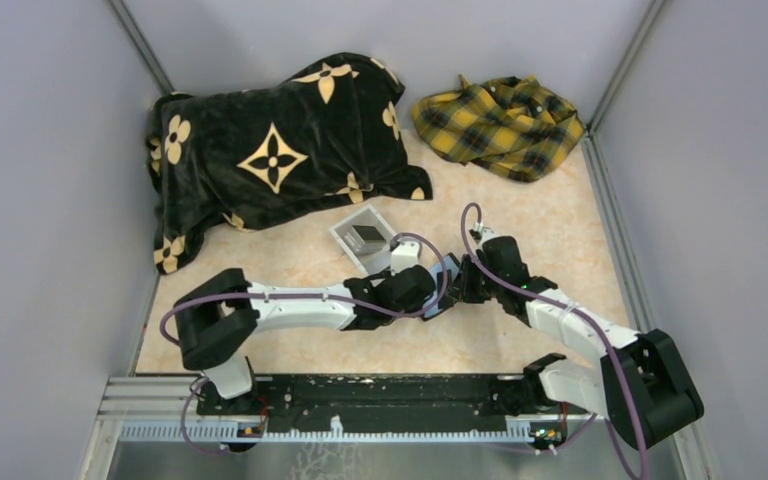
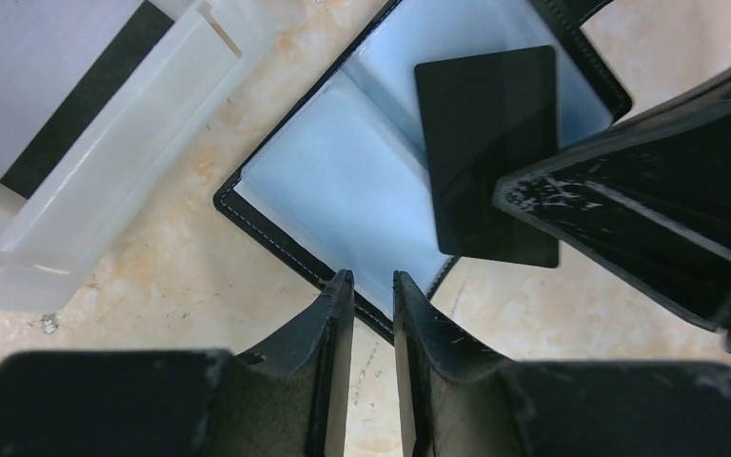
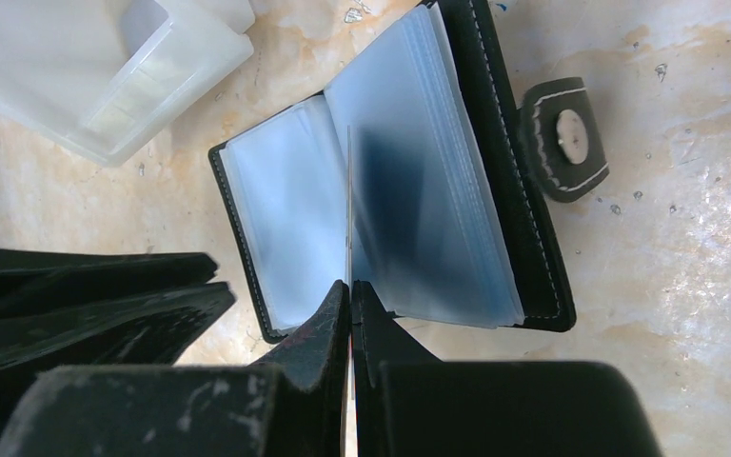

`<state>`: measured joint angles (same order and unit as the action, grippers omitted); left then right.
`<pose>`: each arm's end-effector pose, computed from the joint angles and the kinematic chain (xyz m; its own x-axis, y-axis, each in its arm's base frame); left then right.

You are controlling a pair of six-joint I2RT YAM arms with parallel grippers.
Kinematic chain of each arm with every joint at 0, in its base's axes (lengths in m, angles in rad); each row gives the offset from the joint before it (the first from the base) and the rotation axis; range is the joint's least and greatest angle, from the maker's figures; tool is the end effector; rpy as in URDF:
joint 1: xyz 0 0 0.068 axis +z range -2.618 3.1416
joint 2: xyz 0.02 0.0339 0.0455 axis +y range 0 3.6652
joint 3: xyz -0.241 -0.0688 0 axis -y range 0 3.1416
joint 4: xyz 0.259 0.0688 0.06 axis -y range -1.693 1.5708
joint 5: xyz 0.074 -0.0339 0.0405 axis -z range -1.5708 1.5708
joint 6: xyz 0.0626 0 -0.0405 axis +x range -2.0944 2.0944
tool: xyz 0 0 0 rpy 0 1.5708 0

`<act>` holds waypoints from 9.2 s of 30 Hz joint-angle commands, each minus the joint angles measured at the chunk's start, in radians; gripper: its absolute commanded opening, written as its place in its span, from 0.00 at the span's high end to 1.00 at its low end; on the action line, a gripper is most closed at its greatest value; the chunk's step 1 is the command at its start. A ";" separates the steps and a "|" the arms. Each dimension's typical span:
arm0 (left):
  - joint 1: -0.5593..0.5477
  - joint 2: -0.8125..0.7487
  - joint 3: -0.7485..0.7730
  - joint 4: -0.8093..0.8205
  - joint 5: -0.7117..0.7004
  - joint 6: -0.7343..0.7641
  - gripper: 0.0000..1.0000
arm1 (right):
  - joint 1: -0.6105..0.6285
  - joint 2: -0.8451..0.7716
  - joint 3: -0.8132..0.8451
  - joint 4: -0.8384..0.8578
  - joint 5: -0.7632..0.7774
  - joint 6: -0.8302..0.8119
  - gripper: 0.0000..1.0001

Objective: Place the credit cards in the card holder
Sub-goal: Open the card holder at the center of the board, then insert the credit card into the card holder.

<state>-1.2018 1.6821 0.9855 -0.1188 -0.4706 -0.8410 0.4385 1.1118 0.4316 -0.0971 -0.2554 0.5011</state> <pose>0.1610 -0.3376 0.1384 -0.7111 -0.0030 -0.7031 0.2838 0.9137 -0.2909 0.2180 0.1197 0.1189 -0.8326 0.1229 -0.5401 -0.1982 0.8443 0.4978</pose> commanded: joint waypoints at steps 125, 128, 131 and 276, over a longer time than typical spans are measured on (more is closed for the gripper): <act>0.130 0.258 -0.030 -0.245 -0.022 -0.069 0.86 | -0.007 0.063 0.079 -0.014 0.052 -0.055 1.00; 0.133 0.264 -0.027 -0.238 -0.016 -0.054 0.87 | -0.009 0.082 0.108 -0.020 0.046 -0.056 1.00; 0.133 0.272 -0.025 -0.239 -0.013 -0.044 0.88 | -0.016 0.118 0.140 -0.024 0.025 -0.062 1.00; -0.013 -0.069 -0.217 -0.342 -0.078 -0.436 0.78 | 0.052 0.319 0.025 0.267 -0.090 0.040 1.00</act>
<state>-1.2095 1.5410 0.7650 -0.4286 -0.5812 -1.2816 0.4759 1.4361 0.4423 0.2749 -0.4191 0.6010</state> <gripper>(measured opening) 0.219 0.007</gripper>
